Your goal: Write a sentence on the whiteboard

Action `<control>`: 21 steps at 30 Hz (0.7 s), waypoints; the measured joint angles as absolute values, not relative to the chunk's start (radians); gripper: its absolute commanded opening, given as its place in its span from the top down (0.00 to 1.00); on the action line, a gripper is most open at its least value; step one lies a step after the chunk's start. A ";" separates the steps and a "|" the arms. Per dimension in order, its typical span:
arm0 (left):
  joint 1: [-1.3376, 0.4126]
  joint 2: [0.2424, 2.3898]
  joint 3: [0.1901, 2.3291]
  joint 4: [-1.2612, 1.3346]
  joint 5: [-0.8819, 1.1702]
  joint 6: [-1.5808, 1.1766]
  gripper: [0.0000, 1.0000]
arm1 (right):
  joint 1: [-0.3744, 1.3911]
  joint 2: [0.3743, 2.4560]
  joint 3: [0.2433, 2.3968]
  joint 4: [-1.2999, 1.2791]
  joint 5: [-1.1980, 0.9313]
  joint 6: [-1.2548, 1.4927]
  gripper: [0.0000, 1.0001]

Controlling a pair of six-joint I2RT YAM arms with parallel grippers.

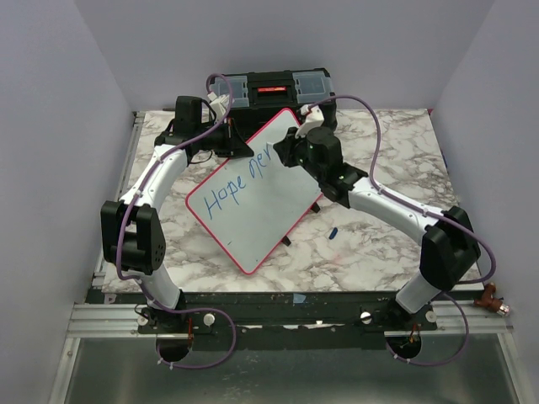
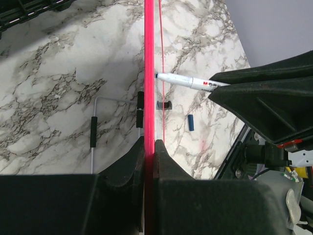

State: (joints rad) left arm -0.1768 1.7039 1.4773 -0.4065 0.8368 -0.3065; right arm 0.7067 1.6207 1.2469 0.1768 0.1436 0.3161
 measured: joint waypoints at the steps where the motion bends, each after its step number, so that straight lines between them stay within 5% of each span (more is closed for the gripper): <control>1: -0.177 1.704 1.477 -0.406 0.837 -0.307 1.00 | 0.707 1.624 1.254 0.175 0.145 0.316 0.99; 21: -0.179 1.704 1.479 -0.406 0.838 -0.306 1.00 | 0.705 1.443 1.232 0.118 0.191 0.298 0.99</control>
State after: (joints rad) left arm -0.1787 1.7039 1.4792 -0.4061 0.8375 -0.3061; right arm 0.7048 1.4429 1.2316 0.1184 0.1909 0.2981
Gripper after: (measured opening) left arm 0.066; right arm 0.129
